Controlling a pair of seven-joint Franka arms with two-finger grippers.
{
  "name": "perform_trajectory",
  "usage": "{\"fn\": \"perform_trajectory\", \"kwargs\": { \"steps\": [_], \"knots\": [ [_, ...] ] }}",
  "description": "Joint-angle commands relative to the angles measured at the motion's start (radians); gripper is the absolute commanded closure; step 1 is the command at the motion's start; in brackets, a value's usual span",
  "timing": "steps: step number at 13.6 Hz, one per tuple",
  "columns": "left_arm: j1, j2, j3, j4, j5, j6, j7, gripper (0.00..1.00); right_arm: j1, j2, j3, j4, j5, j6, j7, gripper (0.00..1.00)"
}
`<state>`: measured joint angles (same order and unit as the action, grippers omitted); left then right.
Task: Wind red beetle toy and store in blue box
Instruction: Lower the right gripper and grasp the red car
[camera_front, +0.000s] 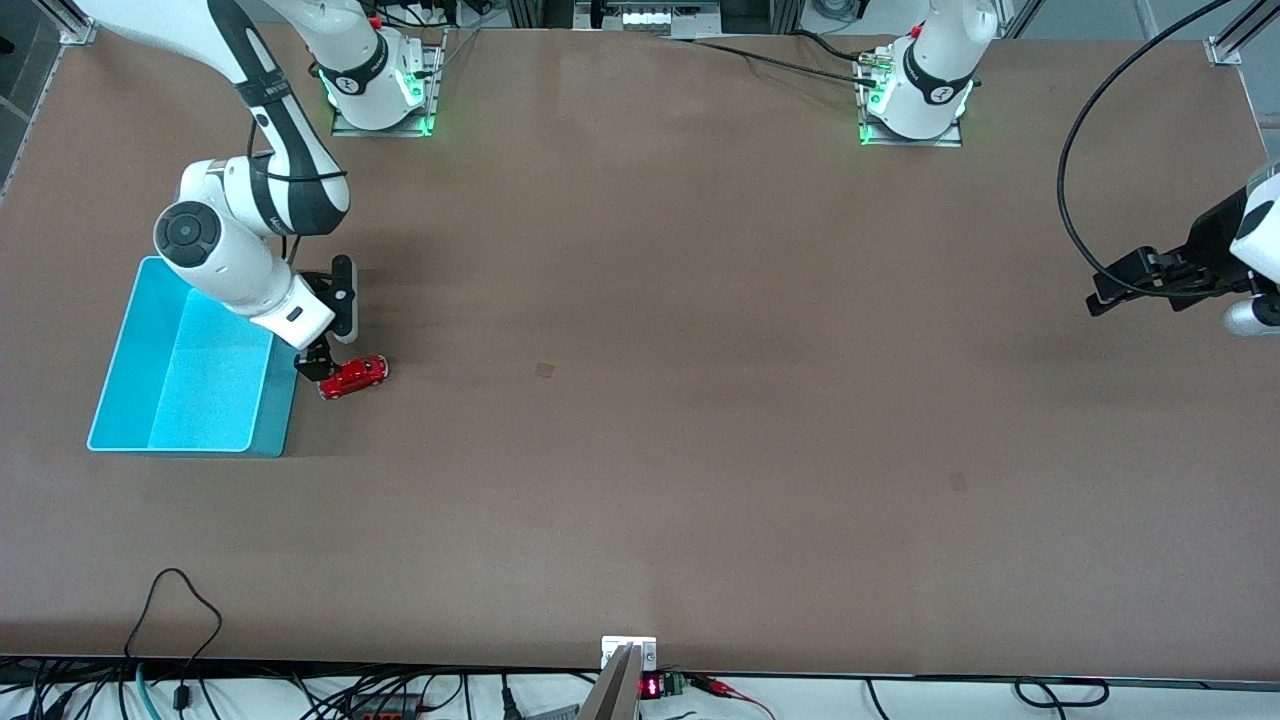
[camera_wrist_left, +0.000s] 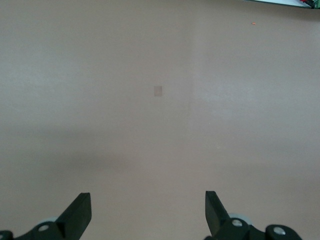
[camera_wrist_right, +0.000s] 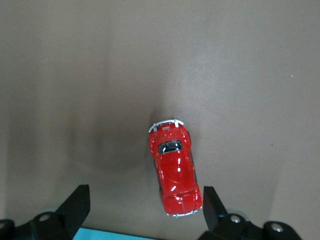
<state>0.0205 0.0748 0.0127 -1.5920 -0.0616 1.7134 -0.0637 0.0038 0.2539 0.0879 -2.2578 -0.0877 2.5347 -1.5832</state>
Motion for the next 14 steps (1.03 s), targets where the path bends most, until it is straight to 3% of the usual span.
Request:
{"fn": "perform_trajectory", "kwargs": {
  "steps": [1,11,14],
  "knots": [
    [-0.011,-0.007,-0.002,-0.008,-0.006,0.009,0.005,0.0,-0.001,0.039,0.003,0.007,-0.018,0.054,-0.017,0.0],
    [0.001,-0.003,0.001,0.044,-0.004,-0.078,0.016,0.0,0.001,0.149,0.001,0.015,-0.024,0.234,-0.032,0.01],
    [-0.001,-0.003,0.0,0.047,-0.003,-0.074,0.016,0.0,-0.001,0.154,0.001,0.017,-0.026,0.234,-0.032,0.26]
  ]
}}
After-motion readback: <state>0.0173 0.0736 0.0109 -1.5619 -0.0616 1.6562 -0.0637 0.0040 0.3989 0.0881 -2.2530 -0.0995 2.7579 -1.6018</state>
